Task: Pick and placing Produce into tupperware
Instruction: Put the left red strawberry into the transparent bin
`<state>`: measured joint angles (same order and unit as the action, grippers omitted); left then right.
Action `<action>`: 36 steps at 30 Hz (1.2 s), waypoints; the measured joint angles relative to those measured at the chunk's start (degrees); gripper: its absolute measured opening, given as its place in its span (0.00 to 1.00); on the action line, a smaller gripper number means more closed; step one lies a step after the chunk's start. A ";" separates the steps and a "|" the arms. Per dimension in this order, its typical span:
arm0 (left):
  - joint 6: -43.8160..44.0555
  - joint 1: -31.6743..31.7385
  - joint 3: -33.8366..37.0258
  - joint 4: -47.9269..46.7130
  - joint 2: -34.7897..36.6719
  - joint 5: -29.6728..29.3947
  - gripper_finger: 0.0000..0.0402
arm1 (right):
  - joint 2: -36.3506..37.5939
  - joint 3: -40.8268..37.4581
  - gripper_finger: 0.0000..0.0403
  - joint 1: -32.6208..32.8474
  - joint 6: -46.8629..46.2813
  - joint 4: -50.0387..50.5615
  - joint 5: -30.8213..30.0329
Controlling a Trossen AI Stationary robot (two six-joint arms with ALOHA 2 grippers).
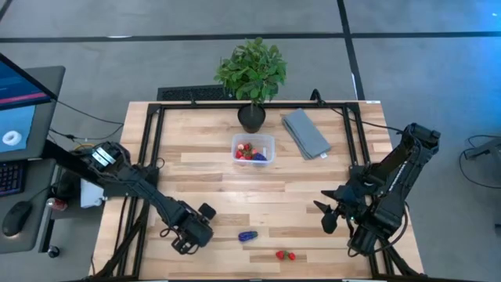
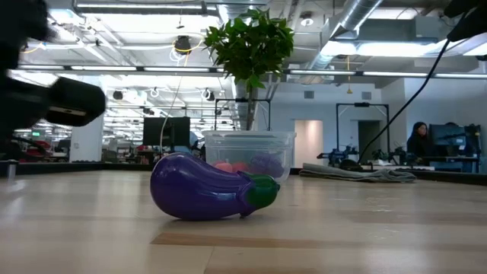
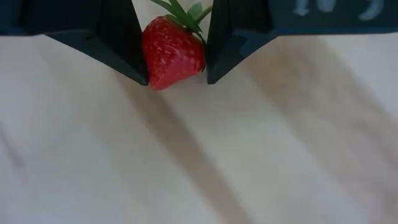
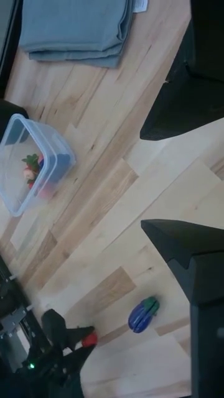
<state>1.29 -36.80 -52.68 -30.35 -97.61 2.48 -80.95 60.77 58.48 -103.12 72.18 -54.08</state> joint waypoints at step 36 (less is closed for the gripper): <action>-4.75 23.37 -21.98 -11.30 0.62 -9.73 0.34 | 0.00 0.00 0.61 6.51 0.09 -0.82 0.00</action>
<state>-3.46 -13.42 -74.66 -41.65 -96.99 -7.25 -80.95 60.77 64.99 -103.02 71.35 -54.08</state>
